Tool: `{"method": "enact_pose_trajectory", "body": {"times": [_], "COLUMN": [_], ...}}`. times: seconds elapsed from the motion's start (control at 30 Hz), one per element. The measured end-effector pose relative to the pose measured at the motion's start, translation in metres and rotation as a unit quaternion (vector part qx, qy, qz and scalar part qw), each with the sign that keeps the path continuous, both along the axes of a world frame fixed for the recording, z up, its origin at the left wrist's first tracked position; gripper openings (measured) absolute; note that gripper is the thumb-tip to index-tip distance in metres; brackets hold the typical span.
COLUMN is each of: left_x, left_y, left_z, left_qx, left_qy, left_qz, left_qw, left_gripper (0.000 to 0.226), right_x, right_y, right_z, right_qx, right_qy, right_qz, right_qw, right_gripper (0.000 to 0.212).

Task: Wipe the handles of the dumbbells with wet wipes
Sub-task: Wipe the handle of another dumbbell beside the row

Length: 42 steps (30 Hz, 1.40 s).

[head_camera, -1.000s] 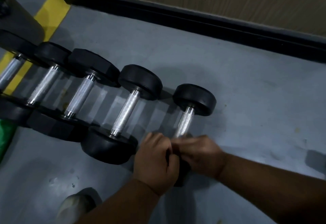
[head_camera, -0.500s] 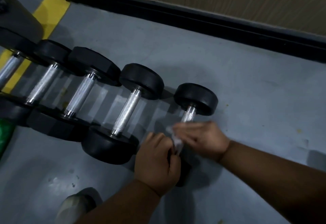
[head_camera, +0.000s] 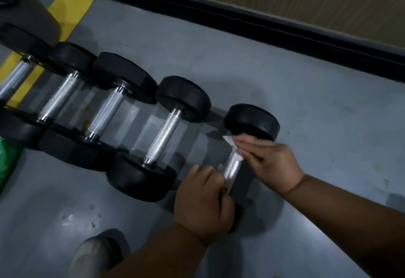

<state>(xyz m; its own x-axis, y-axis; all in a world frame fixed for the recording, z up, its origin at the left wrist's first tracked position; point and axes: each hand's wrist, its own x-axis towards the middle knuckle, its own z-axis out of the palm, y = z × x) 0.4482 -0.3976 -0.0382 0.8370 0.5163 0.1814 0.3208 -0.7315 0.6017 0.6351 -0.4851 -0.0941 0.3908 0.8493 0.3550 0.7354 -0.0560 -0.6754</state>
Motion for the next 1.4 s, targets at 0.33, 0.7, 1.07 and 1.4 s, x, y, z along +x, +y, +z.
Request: {"method": "enact_pose_trajectory", "body": {"times": [0.33, 0.7, 1.07, 1.4], "left_x": [0.001, 0.001, 0.001, 0.002], "left_y": [-0.001, -0.003, -0.004, -0.006], "left_z": [0.0, 0.001, -0.001, 0.002], "left_qx": [0.005, 0.003, 0.001, 0.014], "left_qy": [0.0, -0.001, 0.001, 0.008], "left_qz": [-0.001, -0.006, -0.006, -0.019], "left_qw": [1.0, 1.0, 1.0, 1.0], "left_gripper": [0.009, 0.008, 0.008, 0.008], "right_x": [0.005, 0.003, -0.004, -0.006], "right_y": [-0.001, -0.001, -0.006, -0.01], "right_z": [0.004, 0.002, 0.002, -0.003], "right_qx": [0.009, -0.002, -0.004, -0.005], "right_qy": [0.011, 0.038, -0.001, -0.018], "right_qz": [0.017, 0.014, 0.058, 0.124], "right_qw": [1.0, 0.999, 0.998, 0.992], "right_gripper": [0.024, 0.023, 0.021, 0.023]}}
